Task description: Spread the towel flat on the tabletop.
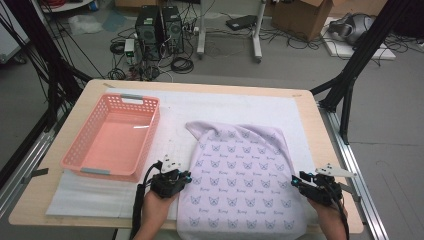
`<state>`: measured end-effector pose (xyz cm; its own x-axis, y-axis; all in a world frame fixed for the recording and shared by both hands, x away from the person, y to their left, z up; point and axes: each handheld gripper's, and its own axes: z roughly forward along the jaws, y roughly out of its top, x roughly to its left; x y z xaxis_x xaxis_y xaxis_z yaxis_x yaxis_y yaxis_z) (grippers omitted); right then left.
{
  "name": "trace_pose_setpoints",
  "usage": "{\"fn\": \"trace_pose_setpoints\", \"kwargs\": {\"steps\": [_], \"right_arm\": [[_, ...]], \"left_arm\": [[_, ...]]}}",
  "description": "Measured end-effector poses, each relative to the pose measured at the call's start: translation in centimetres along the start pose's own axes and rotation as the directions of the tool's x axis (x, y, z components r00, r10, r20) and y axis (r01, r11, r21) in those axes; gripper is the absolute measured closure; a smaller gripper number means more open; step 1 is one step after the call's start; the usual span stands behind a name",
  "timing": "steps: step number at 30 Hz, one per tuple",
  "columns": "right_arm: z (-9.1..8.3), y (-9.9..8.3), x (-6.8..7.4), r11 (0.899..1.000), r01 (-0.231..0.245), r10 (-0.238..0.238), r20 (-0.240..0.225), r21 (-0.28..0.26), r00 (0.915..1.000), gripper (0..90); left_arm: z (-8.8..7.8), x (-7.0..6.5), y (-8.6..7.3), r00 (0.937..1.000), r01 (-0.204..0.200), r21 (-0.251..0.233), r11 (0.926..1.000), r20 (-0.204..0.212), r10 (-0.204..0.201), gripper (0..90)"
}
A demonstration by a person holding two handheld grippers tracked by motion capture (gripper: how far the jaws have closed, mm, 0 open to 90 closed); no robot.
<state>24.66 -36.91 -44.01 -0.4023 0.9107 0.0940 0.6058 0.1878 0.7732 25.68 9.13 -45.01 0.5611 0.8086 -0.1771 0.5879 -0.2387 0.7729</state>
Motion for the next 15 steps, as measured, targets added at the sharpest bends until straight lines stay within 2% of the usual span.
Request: {"fn": "trace_pose_setpoints", "kwargs": {"steps": [2,7,8,10,11,12,13,15], "right_arm": [[0.3,0.0,0.0,1.000,0.002,-0.002,-0.004,0.008,1.0000,59.0],[0.9,0.2,0.5,1.000,0.021,-0.020,-0.028,0.018,0.9994,58.8],[1.1,0.2,0.7,1.000,0.022,-0.022,-0.031,0.022,0.9993,59.1],[1.7,0.3,1.2,0.998,0.052,-0.050,-0.038,0.044,0.9980,65.4],[1.9,0.4,1.6,0.996,0.069,-0.068,-0.025,0.051,0.9974,69.2],[1.9,0.4,1.7,0.995,0.078,-0.076,-0.040,0.053,0.9963,82.1],[1.9,0.5,1.7,0.995,0.079,-0.075,-0.064,0.058,0.9951,85.6],[1.6,0.4,1.6,0.994,0.086,-0.082,-0.059,0.066,0.9949,87.6]], "left_arm": [[-1.2,0.0,-0.9,0.9998,0.016,0.005,0.9999,0.014,-0.016,85.8],[-3.9,-0.2,-3.1,0.9994,-0.001,0.002,1.0000,0.035,0.001,83.8],[-4.0,-0.2,-3.3,0.9993,0.001,-0.005,1.0000,0.038,-0.001,80.3],[-4.0,0.2,-3.2,0.9992,0.012,-0.023,0.9997,0.040,-0.011,65.9],[-4.0,0.4,-3.1,0.9987,0.031,-0.038,0.9988,0.041,-0.029,57.6],[-3.8,0.5,-3.0,0.9978,0.047,-0.059,0.9971,0.048,-0.045,54.1],[-3.8,0.7,-2.9,0.9974,0.053,-0.068,0.9963,0.054,-0.049,51.8],[-3.6,1.0,-2.4,0.9972,0.048,-0.089,0.9949,0.061,-0.043,47.1]]}}
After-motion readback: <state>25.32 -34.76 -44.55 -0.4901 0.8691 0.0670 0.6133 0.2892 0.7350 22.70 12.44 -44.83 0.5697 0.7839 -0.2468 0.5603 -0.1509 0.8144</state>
